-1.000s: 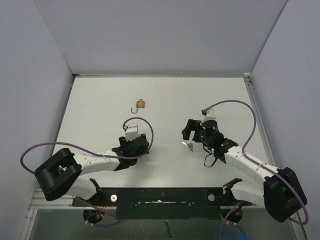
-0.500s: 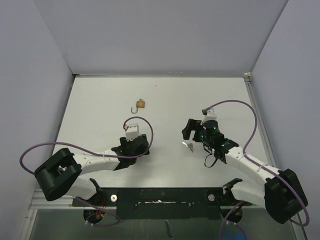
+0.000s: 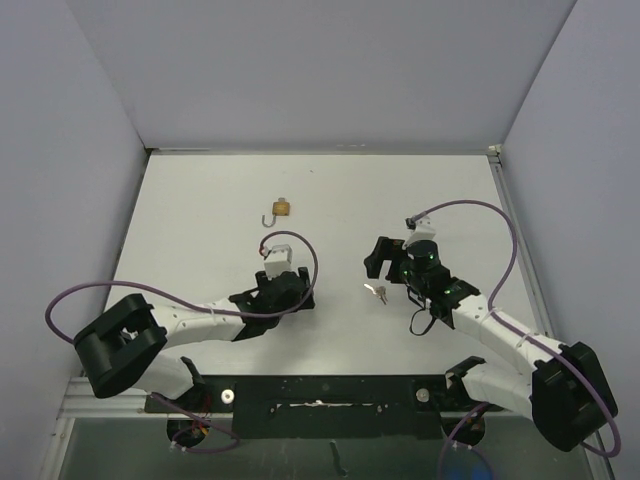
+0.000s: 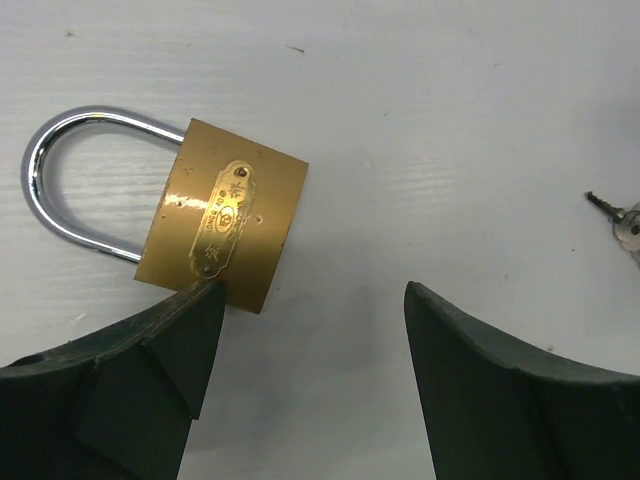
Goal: Unlock with the key
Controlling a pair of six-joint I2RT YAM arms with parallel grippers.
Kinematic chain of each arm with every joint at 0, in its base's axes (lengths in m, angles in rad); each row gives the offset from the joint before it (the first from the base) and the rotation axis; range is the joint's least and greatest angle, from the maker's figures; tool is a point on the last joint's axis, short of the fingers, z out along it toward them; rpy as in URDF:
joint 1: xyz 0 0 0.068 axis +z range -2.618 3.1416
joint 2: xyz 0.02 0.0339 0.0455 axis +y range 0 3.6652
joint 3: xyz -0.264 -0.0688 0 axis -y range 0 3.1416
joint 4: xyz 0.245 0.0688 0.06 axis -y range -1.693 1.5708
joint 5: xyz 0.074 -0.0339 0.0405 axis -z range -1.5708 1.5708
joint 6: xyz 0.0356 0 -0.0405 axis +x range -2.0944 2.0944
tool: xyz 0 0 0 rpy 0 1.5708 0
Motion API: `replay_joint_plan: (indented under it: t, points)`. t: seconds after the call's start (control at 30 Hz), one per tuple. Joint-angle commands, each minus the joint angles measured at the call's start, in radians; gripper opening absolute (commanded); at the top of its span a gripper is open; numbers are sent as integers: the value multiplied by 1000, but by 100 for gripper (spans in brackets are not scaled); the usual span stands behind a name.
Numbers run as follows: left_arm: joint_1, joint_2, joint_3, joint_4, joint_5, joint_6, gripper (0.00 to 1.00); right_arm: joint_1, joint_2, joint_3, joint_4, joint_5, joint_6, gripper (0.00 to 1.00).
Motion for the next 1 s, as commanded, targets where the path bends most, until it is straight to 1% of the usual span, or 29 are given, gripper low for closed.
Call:
replay_joint_plan:
  t: [0.0,0.13,0.27,0.43,0.5,0.57,0.67,0.7,0.77,0.8,0.87,0.97]
  points:
    - [-5,3,28,114,20,-7,71,4,-34,-1,33,18,-3,98]
    - [-5,-8,26,109,17,-11,71,3,-38,-1,24,22,-2,98]
    - [-9,-63,25,110,-1,-1,71,3,-34,9,-5,44,10,98]
    - [-10,-147,57,89,-47,83,71,4,27,71,-151,97,38,98]
    - [-10,-162,64,102,-55,143,71,4,48,82,-187,92,47,99]
    - [-8,-181,46,150,-55,183,71,4,56,83,-211,65,55,95]
    - [-5,-219,-16,249,-46,201,71,6,54,64,-206,11,62,83]
    - [-4,-231,-35,273,-43,200,71,7,54,57,-206,-1,63,81]
    - [-1,-253,-64,296,-41,197,71,15,49,51,-207,-14,62,80]
    - [1,-259,-71,295,-38,200,71,22,47,50,-207,-12,62,80]
    - [15,-266,-61,227,-29,177,71,34,39,51,-204,3,65,80]
    - [39,-256,-37,127,75,157,71,35,33,57,-198,17,66,82]
